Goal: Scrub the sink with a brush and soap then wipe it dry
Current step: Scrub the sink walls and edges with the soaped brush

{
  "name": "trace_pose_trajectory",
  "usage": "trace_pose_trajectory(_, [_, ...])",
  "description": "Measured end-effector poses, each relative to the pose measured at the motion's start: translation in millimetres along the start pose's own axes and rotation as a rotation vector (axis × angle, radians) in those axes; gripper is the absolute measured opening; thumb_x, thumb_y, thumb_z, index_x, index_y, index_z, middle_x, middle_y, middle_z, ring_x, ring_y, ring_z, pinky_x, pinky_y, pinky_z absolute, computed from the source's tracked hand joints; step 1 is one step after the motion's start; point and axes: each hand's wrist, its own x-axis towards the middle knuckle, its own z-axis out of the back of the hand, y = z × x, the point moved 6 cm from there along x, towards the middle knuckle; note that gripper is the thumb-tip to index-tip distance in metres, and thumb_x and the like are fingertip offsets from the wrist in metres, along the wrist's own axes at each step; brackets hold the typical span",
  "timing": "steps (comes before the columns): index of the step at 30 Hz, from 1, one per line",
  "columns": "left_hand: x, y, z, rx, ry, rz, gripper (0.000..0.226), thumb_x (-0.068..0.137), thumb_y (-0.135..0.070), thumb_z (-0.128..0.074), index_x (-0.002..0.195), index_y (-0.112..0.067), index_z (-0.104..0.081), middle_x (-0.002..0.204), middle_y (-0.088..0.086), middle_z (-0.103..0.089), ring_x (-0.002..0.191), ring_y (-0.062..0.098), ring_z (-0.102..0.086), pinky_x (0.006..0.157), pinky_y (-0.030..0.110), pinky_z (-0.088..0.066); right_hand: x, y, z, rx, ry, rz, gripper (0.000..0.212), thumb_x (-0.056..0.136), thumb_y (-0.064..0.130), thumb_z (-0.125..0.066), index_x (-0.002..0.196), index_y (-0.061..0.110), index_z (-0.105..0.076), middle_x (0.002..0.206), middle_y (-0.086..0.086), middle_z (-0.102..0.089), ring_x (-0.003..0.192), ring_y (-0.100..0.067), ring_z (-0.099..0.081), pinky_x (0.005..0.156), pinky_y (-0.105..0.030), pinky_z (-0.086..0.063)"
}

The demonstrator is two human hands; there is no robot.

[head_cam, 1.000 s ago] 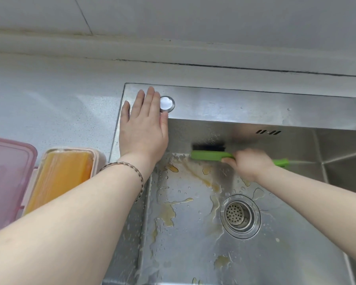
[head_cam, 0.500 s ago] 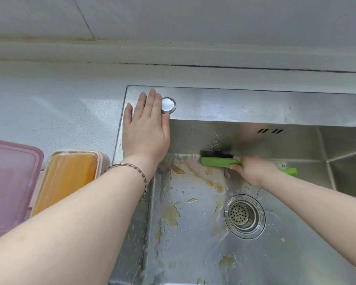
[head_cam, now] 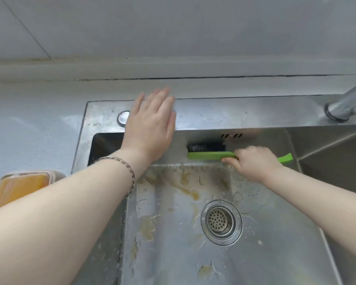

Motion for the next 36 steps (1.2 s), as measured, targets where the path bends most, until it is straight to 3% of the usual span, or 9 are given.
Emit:
trace_pose_trajectory(2, [22, -23, -8, -0.011, -0.001, -0.093, 0.045, 0.092, -0.026, -0.028, 0.119, -0.005, -0.058, 0.134, 0.011, -0.053, 0.122, 0.028, -0.05, 0.108, 0.042, -0.027, -4, -13, -11, -0.05, 0.104, -0.044, 0.054, 0.095, 0.057, -0.025, 0.092, 0.015, -0.06, 0.084, -0.004, -0.055, 0.083, -0.026, -0.057, 0.071, -0.031, -0.042])
trace_pose_trajectory(4, [37, -31, -17, -0.017, -0.005, -0.13, 0.042, 0.089, -0.023, -0.031, 0.111, -0.005, -0.062, 0.128, 0.013, -0.057, 0.117, 0.031, -0.053, 0.103, 0.044, -0.033, -3, -8, -6, 0.027, 0.045, -0.008, 0.051, 0.095, 0.057, -0.025, 0.08, 0.018, -0.053, 0.074, 0.0, -0.05, 0.077, -0.026, -0.055, 0.066, -0.03, -0.04])
trace_pose_trajectory(7, [46, -27, -28, -0.08, 0.015, -0.13, 0.043, 0.085, -0.022, -0.03, 0.107, -0.004, -0.063, 0.127, 0.015, -0.057, 0.113, 0.034, -0.054, 0.103, 0.045, -0.033, -2, 0, 7, 0.137, -0.112, 0.081, 0.047, 0.095, 0.056, -0.028, 0.062, 0.023, -0.036, 0.058, 0.007, -0.038, 0.065, -0.022, -0.046, 0.061, -0.029, -0.035])
trace_pose_trajectory(11, [44, -25, -25, -0.113, 0.016, -0.1, 0.038, 0.083, -0.012, -0.037, 0.111, -0.004, -0.062, 0.126, 0.012, -0.057, 0.108, 0.034, -0.054, 0.099, 0.038, -0.032, -9, -15, 2, 0.139, 0.012, 0.016, 0.049, 0.094, 0.058, -0.026, 0.076, 0.02, -0.051, 0.061, 0.006, -0.039, 0.067, -0.022, -0.049, 0.063, -0.029, -0.039])
trace_pose_trajectory(16, [44, -24, -21, -0.158, 0.003, -0.057, 0.042, 0.083, -0.011, -0.036, 0.117, -0.004, -0.06, 0.127, 0.012, -0.056, 0.112, 0.034, -0.051, 0.098, 0.037, -0.031, -7, -9, 33, 0.16, -0.135, 0.144, 0.047, 0.094, 0.056, -0.03, 0.059, 0.026, -0.029, 0.058, 0.007, -0.037, 0.062, -0.019, -0.044, 0.061, -0.029, -0.034])
trace_pose_trajectory(21, [42, -28, -23, -0.105, -0.017, -0.14, 0.044, 0.082, -0.018, -0.031, 0.107, -0.005, -0.064, 0.116, 0.011, -0.063, 0.1, 0.032, -0.057, 0.092, 0.032, -0.028, -16, -38, 14, 0.073, 0.046, -0.009, 0.048, 0.093, 0.058, -0.028, 0.059, 0.025, -0.033, 0.059, 0.006, -0.039, 0.067, -0.022, -0.049, 0.062, -0.03, -0.04])
trace_pose_trajectory(29, [42, -31, -20, -0.078, -0.09, -0.189, 0.04, 0.083, -0.016, -0.033, 0.102, -0.002, -0.066, 0.11, 0.013, -0.065, 0.097, 0.032, -0.059, 0.088, 0.032, -0.028, 9, -23, -17, 0.042, 0.097, 0.019, 0.057, 0.092, 0.061, -0.024, 0.089, 0.015, -0.057, 0.069, 0.001, -0.048, 0.07, -0.023, -0.052, 0.064, -0.03, -0.045])
trace_pose_trajectory(33, [42, -33, -23, -0.065, -0.093, -0.217, 0.04, 0.083, -0.016, -0.033, 0.1, -0.002, -0.066, 0.109, 0.014, -0.065, 0.097, 0.033, -0.06, 0.087, 0.033, -0.028, 4, -33, -9, 0.04, 0.008, 0.052, 0.051, 0.092, 0.06, -0.026, 0.083, 0.018, -0.053, 0.067, 0.001, -0.047, 0.068, -0.022, -0.049, 0.061, -0.027, -0.038])
trace_pose_trajectory(36, [43, -33, -21, -0.053, -0.105, -0.222, 0.04, 0.084, -0.016, -0.033, 0.1, -0.002, -0.066, 0.109, 0.014, -0.065, 0.099, 0.033, -0.06, 0.086, 0.033, -0.028, -8, -55, -35, -0.026, 0.218, -0.101, 0.056, 0.093, 0.06, -0.024, 0.097, 0.017, -0.059, 0.075, 0.0, -0.048, 0.074, -0.022, -0.048, 0.07, -0.03, -0.045])
